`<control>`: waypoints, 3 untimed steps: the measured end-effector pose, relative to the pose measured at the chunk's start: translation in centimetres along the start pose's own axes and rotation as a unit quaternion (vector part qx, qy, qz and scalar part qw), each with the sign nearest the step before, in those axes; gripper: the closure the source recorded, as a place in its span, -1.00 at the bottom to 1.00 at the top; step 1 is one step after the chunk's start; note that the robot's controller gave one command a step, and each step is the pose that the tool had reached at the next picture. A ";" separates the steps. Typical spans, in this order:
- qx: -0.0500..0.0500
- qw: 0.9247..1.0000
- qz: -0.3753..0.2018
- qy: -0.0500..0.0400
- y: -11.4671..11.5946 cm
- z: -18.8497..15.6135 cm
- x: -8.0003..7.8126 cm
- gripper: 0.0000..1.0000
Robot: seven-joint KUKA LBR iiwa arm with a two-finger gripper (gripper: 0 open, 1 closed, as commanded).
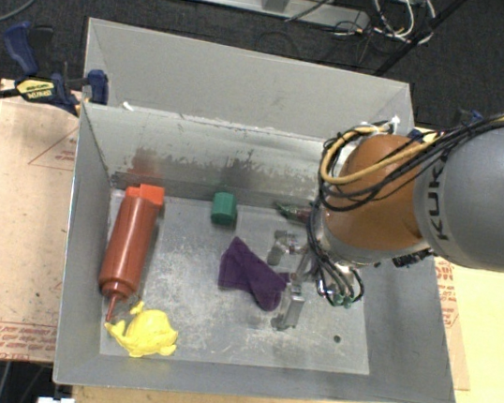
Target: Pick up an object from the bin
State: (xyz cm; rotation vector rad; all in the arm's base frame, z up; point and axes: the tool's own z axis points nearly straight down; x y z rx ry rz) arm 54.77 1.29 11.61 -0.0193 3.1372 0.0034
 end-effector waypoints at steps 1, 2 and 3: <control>-0.001 1.000 -0.026 0.001 0.9 4.6 -1.8 1.00; -0.001 1.000 -0.026 0.001 0.9 4.6 -1.8 1.00; 0.000 0.996 -0.089 -0.004 -0.4 -11.4 -3.5 1.00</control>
Offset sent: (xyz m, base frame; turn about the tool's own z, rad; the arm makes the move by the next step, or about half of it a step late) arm 0.0000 0.0000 0.0000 0.0000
